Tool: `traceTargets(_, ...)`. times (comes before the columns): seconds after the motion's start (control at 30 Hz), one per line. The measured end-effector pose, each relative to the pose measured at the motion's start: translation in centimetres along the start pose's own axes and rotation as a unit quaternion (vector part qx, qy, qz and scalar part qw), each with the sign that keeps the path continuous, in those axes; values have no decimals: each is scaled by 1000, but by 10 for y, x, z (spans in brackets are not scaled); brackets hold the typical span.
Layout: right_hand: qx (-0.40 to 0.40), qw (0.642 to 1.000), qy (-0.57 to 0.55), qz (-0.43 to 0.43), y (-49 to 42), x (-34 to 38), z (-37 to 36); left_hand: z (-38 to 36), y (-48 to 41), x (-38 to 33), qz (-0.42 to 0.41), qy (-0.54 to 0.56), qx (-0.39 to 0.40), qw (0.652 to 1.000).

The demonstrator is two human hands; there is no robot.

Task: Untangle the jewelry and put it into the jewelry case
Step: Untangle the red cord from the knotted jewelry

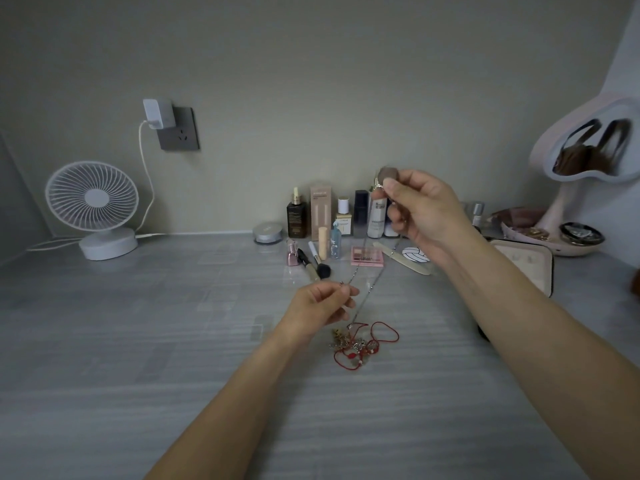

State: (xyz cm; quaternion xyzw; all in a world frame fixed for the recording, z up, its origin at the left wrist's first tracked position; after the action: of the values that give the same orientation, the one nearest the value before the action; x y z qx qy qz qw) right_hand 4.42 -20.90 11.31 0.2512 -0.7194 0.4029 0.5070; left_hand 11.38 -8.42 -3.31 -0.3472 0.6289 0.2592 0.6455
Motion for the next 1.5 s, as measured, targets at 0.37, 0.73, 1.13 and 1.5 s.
traceTargets(0.37,26,998,2,55,-16,39,-26,-20,5,0,-19,-98,81,992)
traceTargets(0.73,-38,998,-34,22,-23,32,19,25,-9,-4,15,89,-44,995)
traceTargets(1.13,-114,976,31,-183,9,-119,82,90,-10,-3,34,-285,-173,942)
traceTargets(1.5,-170,963,76,-196,13,-150,102,113,-16,11,39,-451,-176,874)
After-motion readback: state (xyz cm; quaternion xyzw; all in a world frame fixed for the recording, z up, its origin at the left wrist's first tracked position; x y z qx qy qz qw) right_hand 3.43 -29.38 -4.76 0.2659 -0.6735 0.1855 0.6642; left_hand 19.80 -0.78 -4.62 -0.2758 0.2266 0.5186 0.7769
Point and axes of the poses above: each hand's wrist, its own y-axis away from the middle knuckle, its own z-axis out of the back of the hand, x = y × z, the point moved 8 cm from there along -y, towards the middle knuckle, and after that the axes turned 4 degrees about -x, right-handed, at the moved point
